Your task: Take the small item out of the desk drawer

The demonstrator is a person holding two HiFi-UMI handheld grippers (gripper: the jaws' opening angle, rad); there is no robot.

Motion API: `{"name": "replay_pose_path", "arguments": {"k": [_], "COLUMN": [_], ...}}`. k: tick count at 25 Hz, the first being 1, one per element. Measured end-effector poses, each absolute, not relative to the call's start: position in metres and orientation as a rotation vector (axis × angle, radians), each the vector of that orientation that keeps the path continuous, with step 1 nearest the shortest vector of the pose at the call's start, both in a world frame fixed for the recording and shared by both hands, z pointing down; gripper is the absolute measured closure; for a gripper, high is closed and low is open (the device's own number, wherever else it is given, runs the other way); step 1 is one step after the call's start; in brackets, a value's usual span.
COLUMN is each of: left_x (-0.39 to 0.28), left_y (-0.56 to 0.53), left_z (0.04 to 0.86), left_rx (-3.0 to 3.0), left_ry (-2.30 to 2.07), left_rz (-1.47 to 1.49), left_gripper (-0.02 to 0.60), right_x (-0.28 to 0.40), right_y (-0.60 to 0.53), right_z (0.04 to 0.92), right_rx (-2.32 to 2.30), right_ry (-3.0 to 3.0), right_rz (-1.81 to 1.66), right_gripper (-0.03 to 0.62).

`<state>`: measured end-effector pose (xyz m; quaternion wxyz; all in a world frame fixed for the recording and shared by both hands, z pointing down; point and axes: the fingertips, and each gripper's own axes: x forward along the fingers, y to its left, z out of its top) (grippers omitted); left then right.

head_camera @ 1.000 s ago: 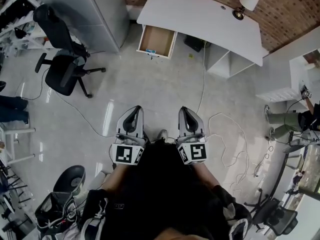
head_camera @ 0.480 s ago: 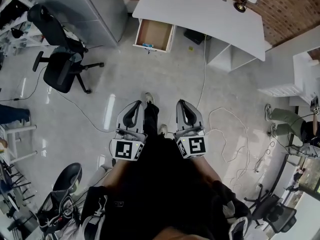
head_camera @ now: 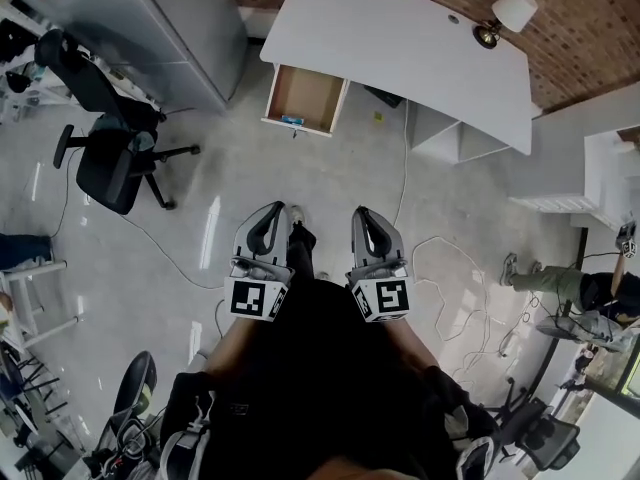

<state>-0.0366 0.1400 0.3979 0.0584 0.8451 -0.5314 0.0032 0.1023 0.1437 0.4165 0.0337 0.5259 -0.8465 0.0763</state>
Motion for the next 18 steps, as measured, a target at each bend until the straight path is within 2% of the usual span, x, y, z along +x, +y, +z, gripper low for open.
{"name": "replay_pose_path", "arguments": {"k": [11, 18], "left_x": [-0.087, -0.084], "left_y": [-0.031, -0.091], "left_z": [0.404, 0.459], "left_rx": [2.574, 2.498], "left_ry": [-1.602, -1.560], "left_rz": [0.079, 0.156], "left_gripper": [0.569, 0.569], "right_x": [0.063, 0.052], "right_y": [-0.004, -0.064], "right_z": [0.422, 0.437], "right_rx": [1.633, 1.570], "right_ry": [-2.553, -2.567], "right_rz": [0.266, 0.302], "right_gripper": [0.563, 0.563]}}
